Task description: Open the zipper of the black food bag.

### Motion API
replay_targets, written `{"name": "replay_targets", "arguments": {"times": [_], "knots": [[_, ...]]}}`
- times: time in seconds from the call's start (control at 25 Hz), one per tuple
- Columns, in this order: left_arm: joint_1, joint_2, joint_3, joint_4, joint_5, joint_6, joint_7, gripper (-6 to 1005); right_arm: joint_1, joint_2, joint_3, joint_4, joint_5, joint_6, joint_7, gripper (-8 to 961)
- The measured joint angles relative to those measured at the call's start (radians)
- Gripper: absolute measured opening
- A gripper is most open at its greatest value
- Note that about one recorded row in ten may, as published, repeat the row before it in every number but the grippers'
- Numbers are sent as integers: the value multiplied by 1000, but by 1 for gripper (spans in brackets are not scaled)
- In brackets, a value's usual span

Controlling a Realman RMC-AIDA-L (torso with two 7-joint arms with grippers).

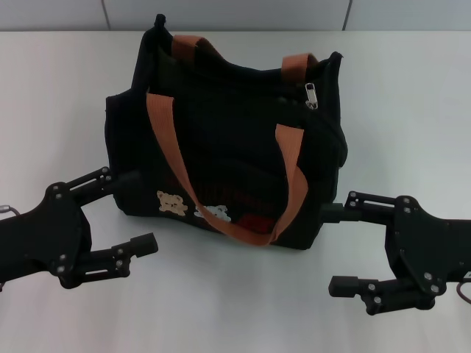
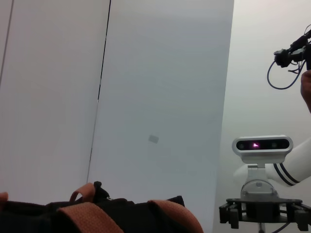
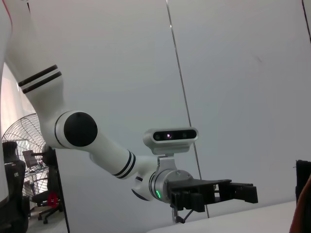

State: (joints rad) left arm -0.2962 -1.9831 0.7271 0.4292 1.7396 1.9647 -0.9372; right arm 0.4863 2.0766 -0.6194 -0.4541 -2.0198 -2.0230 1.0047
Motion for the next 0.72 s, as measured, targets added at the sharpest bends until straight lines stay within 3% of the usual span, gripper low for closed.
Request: {"name": "replay_targets", "arguments": {"times": [0.72], "knots": [[-17, -13, 0, -8, 0, -26, -1, 847, -2, 2, 10, 10, 3, 0, -20, 835]]}}
